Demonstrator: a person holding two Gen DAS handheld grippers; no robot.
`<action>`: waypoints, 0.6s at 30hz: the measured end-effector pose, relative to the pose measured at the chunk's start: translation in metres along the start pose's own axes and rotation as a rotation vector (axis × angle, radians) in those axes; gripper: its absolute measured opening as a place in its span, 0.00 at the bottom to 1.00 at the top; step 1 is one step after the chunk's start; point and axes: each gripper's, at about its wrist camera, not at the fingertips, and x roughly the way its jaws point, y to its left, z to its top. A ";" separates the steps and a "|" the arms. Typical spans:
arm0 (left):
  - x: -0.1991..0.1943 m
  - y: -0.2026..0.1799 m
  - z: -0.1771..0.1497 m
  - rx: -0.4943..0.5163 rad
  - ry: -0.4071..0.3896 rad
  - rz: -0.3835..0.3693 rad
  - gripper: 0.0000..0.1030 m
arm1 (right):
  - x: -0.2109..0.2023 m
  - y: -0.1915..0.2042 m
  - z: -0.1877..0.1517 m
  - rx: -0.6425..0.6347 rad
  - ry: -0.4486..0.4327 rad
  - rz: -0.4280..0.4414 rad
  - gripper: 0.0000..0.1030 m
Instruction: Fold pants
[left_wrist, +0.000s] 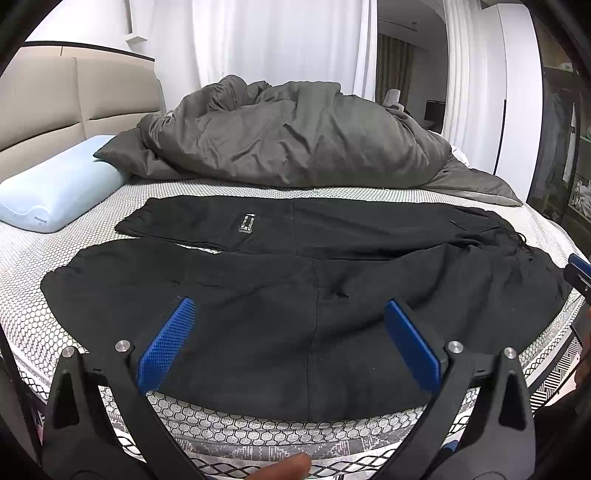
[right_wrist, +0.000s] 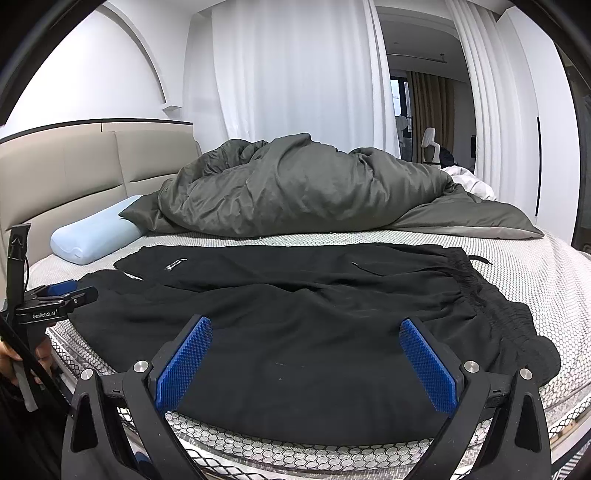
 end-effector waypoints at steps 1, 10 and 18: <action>0.000 0.000 0.000 0.000 0.000 -0.001 0.99 | 0.000 0.000 0.000 0.000 0.000 0.000 1.00; 0.000 0.000 0.000 -0.001 0.000 0.001 0.99 | 0.000 -0.002 0.000 0.000 0.000 -0.001 1.00; 0.001 0.001 0.001 0.000 0.001 0.002 0.99 | 0.000 -0.002 0.000 0.000 -0.001 0.002 1.00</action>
